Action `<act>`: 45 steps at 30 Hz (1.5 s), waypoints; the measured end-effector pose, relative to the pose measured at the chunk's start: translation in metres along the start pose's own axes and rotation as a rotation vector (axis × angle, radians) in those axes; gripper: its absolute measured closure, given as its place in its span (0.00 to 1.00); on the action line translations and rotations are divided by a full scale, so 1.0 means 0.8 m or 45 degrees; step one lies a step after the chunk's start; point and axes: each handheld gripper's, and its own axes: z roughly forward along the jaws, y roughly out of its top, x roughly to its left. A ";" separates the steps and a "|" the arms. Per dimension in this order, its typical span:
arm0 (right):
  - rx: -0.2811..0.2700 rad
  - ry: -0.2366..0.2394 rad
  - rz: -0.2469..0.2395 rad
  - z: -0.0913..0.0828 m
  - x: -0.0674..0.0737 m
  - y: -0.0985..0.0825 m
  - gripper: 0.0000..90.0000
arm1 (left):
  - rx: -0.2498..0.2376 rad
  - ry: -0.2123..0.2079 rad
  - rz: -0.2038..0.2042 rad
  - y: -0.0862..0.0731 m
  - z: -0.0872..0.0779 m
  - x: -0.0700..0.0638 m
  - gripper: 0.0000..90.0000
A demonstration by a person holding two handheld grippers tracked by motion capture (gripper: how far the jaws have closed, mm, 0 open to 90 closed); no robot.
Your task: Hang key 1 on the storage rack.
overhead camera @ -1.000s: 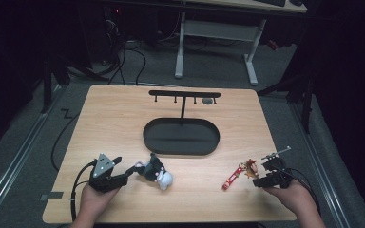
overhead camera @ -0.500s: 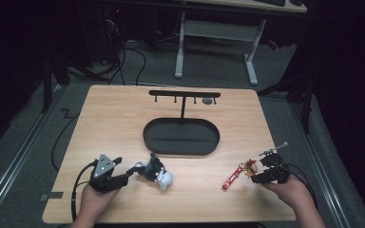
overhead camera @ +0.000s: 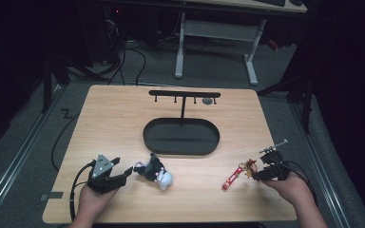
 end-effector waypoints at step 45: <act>0.192 0.152 -0.144 -0.030 0.031 0.074 0.74 | 0.025 -0.018 0.100 0.002 0.002 -0.006 0.41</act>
